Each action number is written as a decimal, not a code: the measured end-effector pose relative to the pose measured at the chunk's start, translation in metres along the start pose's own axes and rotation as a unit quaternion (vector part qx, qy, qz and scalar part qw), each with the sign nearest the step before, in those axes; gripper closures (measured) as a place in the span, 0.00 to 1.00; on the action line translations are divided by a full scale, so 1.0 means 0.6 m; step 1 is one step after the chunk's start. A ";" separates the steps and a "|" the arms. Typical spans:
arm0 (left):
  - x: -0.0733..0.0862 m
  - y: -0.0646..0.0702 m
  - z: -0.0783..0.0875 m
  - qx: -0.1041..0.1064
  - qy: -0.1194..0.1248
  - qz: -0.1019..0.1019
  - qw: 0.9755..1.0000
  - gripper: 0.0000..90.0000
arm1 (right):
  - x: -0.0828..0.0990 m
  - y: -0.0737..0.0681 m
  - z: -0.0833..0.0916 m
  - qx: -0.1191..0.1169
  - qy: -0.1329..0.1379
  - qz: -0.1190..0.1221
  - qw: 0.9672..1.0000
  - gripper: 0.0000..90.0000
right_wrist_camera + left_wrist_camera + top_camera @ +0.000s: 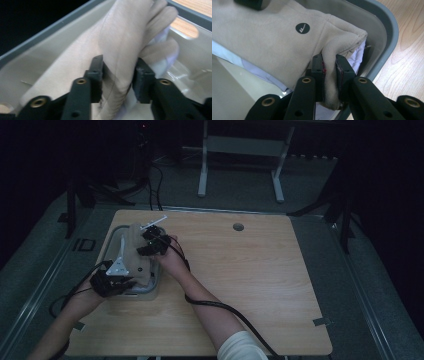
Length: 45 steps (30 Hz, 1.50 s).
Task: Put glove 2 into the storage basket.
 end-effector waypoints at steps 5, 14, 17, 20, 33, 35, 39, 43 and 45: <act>0.000 -0.001 0.002 0.006 0.011 0.025 1.000 0.81 | -0.003 0.009 0.020 0.003 0.013 -0.003 1.000 0.51; -0.022 -0.010 0.032 -0.059 0.038 0.062 0.996 0.19 | -0.013 0.012 0.079 0.005 0.041 0.019 0.999 0.29; -0.031 -0.011 0.044 -0.050 0.072 0.086 0.992 0.16 | -0.007 0.008 0.094 -0.007 0.042 0.027 0.999 0.21; -0.043 -0.006 0.051 -0.045 0.098 0.100 0.989 0.16 | 0.005 0.008 0.106 -0.004 0.040 0.044 0.998 0.19; -0.108 0.067 0.023 0.014 0.153 0.081 0.985 0.16 | 0.072 0.026 0.152 0.002 0.032 0.073 0.997 0.16; -0.116 0.079 0.017 0.026 0.155 0.077 0.985 0.16 | 0.081 0.031 0.160 0.006 0.031 0.077 0.997 0.16; -0.128 0.100 0.004 0.037 0.159 0.069 0.984 0.16 | 0.098 0.040 0.175 0.010 0.031 0.078 0.996 0.16; -0.137 0.124 -0.009 0.053 0.172 0.069 0.981 0.16 | 0.117 0.052 0.187 0.013 0.027 0.078 0.997 0.16; -0.140 0.135 -0.018 0.060 0.175 0.068 0.980 0.16 | 0.128 0.058 0.193 0.016 0.025 0.076 0.997 0.16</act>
Point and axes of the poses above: each handheld gripper's, and its own axes: z roughly backward along the jaws, x roughly out of its underside, y roughly to its right, the point moved 6 cm from there along -z, roughly forward along the jaws, and after that the axes turned 5 degrees about y, right-handed, at the moved point
